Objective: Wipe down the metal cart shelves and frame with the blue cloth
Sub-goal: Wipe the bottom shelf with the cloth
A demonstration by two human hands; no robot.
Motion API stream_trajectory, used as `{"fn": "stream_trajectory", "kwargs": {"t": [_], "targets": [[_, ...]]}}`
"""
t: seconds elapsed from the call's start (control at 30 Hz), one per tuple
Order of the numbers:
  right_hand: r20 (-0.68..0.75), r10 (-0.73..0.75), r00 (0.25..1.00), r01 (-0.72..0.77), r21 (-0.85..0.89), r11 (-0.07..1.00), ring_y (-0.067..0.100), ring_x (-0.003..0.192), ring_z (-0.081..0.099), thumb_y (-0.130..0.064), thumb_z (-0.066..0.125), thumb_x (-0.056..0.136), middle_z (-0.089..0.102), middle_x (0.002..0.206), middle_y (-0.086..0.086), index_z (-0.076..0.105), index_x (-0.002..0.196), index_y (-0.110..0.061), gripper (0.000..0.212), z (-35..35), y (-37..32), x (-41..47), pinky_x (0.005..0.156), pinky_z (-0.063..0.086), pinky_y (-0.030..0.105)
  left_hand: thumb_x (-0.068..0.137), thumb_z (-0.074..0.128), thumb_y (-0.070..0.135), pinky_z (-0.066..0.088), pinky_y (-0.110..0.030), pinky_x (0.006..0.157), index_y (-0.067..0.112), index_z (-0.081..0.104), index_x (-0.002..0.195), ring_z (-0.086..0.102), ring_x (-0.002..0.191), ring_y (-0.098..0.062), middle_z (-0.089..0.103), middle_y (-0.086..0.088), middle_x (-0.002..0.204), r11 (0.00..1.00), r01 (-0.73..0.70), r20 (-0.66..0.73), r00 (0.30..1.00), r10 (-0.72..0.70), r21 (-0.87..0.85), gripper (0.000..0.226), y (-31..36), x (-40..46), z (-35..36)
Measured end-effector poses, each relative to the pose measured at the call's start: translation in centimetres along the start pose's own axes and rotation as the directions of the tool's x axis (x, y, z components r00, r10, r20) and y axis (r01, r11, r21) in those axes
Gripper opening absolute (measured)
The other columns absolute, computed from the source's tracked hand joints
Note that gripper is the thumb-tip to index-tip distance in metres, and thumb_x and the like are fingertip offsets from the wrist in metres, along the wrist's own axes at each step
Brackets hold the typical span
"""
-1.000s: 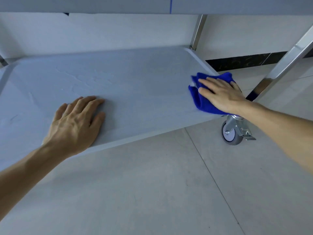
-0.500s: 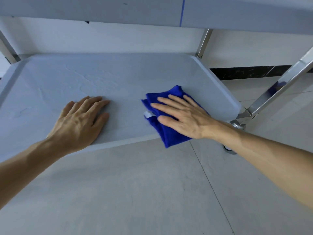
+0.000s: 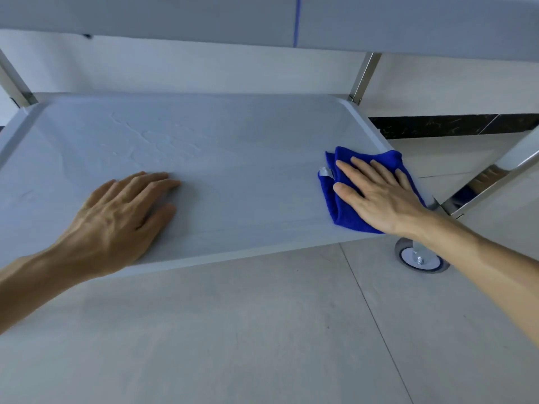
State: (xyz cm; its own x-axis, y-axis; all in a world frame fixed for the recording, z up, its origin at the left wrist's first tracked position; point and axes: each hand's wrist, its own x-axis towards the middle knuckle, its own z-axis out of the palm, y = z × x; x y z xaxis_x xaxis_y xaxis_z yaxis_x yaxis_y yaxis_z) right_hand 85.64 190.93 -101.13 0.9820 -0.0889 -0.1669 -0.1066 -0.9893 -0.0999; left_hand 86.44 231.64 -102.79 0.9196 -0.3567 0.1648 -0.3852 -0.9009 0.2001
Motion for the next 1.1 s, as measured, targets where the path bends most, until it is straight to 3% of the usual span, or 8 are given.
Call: {"fn": "stream_trajectory", "kwargs": {"t": [0.17,0.3,0.43,0.63,0.8,0.93,1.0,1.1], "targets": [[-0.029,-0.017,0.999,0.017,-0.017,1.0,0.016,0.153,-0.004,-0.076,-0.001,0.087,-0.004,0.166,-0.017,-0.002,0.154,-0.048,0.073,1.2,-1.7,-3.0,0.123,-0.003,0.052,0.091,0.028,0.054,0.039,-0.05,0.092,0.024,0.059,0.121,0.054,0.11,-0.039,0.059,-0.01,0.121,1.0,0.024,-0.068,0.997,-0.024,0.005,0.052,1.8,1.7,-1.5],[-0.056,-0.03,0.998,0.03,-0.002,1.0,0.015,0.153,-0.001,-0.078,-0.007,0.078,0.0,0.166,-0.018,0.0,0.153,-0.049,0.081,1.4,-1.9,-4.2,0.123,-0.001,0.051,0.09,0.02,0.062,0.029,-0.053,0.111,0.03,0.044,0.142,0.04,0.136,-0.032,0.041,-0.008,0.15,0.992,-0.114,0.069,0.992,0.11,0.049,0.066,5.3,3.8,0.3],[-0.071,-0.031,0.997,0.035,0.056,0.998,0.013,0.153,0.002,-0.075,-0.001,0.083,0.004,0.165,-0.019,0.007,0.153,-0.049,0.075,1.2,-1.7,-3.9,0.123,0.0,0.05,0.086,-0.005,0.063,0.005,-0.05,0.121,0.043,0.016,0.152,0.009,0.152,-0.02,0.014,0.009,0.164,0.998,-0.064,0.148,0.987,0.06,0.024,0.072,6.5,3.9,3.0],[-0.072,-0.016,0.997,0.019,0.045,0.999,0.013,0.153,0.006,-0.066,0.014,0.098,0.01,0.165,-0.018,0.015,0.154,-0.047,0.059,0.2,-0.5,-1.0,0.123,0.002,0.049,0.087,-0.006,0.063,0.001,-0.048,0.122,0.043,0.01,0.154,0.003,0.152,-0.018,0.008,0.011,0.165,0.997,-0.061,0.148,0.987,0.055,0.037,0.072,6.8,4.2,3.0],[-0.169,0.133,0.977,-0.123,0.066,0.99,0.023,0.147,0.024,-0.058,0.02,0.097,0.032,0.158,-0.013,0.039,0.14,-0.041,0.05,-1.5,0.4,7.0,0.118,0.011,0.059,0.087,-0.005,0.062,-0.001,-0.047,0.122,0.043,0.009,0.154,0.001,0.152,-0.017,0.008,0.011,0.165,0.998,-0.057,0.145,0.988,0.051,0.04,0.071,7.0,4.1,2.9],[-0.141,0.27,0.952,-0.253,0.128,0.959,0.034,0.148,0.018,-0.057,0.015,0.096,0.031,0.157,-0.006,0.04,0.137,-0.031,0.055,-1.5,-3.0,11.9,0.114,0.005,0.067,0.089,-0.001,0.061,0.0,-0.046,0.122,0.042,0.013,0.153,0.003,0.152,-0.016,0.012,0.011,0.164,0.999,-0.045,0.12,0.992,0.041,0.027,0.068,7.3,4.0,2.9],[-0.173,0.129,0.976,-0.115,0.088,0.989,0.031,0.149,0.02,-0.059,0.017,0.096,0.029,0.159,-0.01,0.039,0.14,-0.033,0.055,-0.9,-6.2,12.4,0.115,0.006,0.066,0.09,0.003,0.06,0.003,-0.046,0.122,0.042,0.019,0.152,0.007,0.151,-0.016,0.017,0.01,0.163,0.999,-0.044,0.097,0.994,0.042,0.017,0.066,7.3,4.1,2.9],[-0.148,-0.24,0.959,0.239,-0.028,0.971,0.02,0.151,0.016,-0.063,0.023,0.099,0.019,0.164,-0.018,0.029,0.151,-0.042,0.057,0.2,-10.4,10.1,0.12,0.006,0.056,0.09,0.006,0.061,0.006,-0.046,0.122,0.041,0.024,0.151,0.013,0.15,-0.017,0.023,0.01,0.161,0.999,-0.044,0.076,0.996,0.043,0.016,0.066,7.1,4.1,2.8]]}}
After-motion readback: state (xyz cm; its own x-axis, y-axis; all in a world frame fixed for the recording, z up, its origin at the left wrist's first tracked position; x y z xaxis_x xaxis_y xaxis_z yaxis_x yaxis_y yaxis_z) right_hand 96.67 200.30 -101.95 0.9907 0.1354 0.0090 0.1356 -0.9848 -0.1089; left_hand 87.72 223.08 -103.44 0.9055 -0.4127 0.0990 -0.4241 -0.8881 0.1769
